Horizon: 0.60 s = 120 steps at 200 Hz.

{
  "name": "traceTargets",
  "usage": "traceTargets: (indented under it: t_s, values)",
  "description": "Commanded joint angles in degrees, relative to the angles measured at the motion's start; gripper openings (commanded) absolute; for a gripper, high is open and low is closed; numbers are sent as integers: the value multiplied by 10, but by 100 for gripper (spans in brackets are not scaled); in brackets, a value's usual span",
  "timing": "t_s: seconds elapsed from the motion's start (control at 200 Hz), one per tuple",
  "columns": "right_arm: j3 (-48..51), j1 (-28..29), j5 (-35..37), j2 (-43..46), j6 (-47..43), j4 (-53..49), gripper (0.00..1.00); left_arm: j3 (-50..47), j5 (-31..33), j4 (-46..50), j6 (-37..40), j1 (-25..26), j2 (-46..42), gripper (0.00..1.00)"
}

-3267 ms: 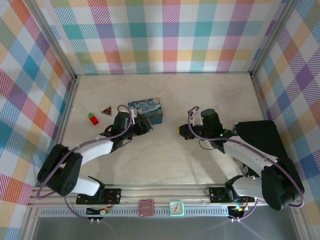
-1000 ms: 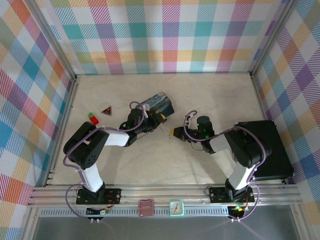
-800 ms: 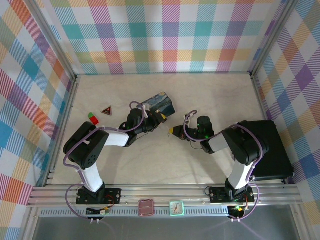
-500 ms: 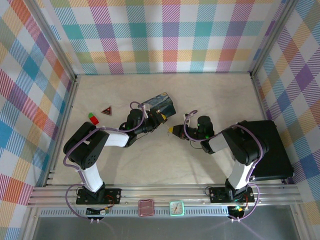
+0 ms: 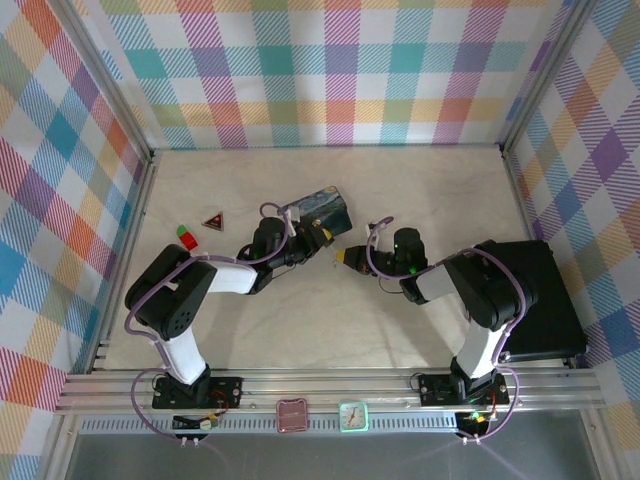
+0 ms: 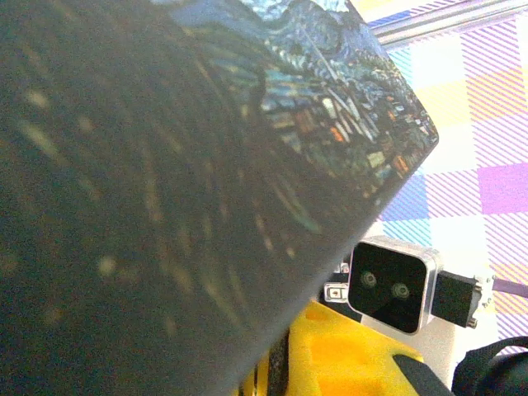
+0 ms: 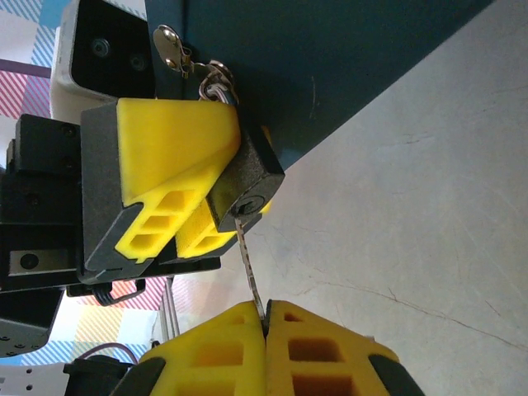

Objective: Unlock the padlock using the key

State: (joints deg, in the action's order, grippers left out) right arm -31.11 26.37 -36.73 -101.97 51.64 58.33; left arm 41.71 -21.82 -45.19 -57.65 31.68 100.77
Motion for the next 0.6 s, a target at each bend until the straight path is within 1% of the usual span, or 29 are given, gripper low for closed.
traceTargets:
  t_s: [0.0, 0.105, 0.285, 0.415, 0.48, 0.595]
  values:
    - [-19, 2, -7, -11, -7, 7, 0, -4, -15, -34, 11, 0, -35, 0]
    - [-16, 2, -5, -17, -4, 14, 0, -6, -12, -29, 14, 0, -45, 0]
    - [-15, 2, -18, -29, 25, 66, 0, -4, -18, -16, 24, 3, -48, 0]
    - [-24, 2, -32, -30, 50, 80, 0, -8, -21, -32, 21, 7, -37, 0]
    - [-30, 2, -33, -26, 64, 71, 0, -8, -29, -42, 23, 9, -27, 0]
    - [-57, -4, -55, -12, 70, 9, 0, 1, -54, -22, 35, 11, -14, 0]
